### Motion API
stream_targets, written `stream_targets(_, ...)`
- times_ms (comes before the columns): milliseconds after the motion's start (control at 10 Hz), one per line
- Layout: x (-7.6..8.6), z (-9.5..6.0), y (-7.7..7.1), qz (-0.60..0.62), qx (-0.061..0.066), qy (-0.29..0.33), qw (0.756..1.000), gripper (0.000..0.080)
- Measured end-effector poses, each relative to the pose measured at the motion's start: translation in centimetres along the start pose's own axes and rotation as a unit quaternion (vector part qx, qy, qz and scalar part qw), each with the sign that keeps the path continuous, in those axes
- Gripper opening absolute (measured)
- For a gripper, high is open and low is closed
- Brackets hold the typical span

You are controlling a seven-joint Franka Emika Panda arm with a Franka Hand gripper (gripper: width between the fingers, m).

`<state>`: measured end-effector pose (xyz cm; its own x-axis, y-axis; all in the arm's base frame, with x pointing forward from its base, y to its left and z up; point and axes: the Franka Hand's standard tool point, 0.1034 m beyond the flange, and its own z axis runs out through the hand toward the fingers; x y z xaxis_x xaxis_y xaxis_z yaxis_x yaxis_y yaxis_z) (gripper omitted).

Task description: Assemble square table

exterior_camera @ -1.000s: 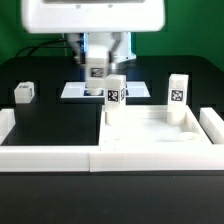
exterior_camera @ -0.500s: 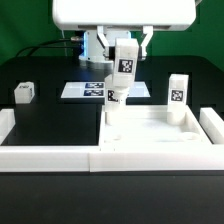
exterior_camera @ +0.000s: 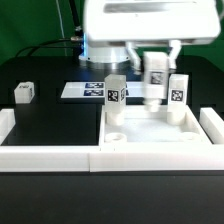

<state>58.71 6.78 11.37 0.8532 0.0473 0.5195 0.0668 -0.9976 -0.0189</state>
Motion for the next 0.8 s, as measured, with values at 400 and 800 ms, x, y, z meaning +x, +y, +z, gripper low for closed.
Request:
stream_targets(400, 1.8, 0.3, -3.0, -0.008, 0.019, 0.012, 1.000, 0.0290)
stream_targets(800, 1.7, 1.6, -1.1, -0.027, 0.008, 0.009, 1.000, 0.0290)
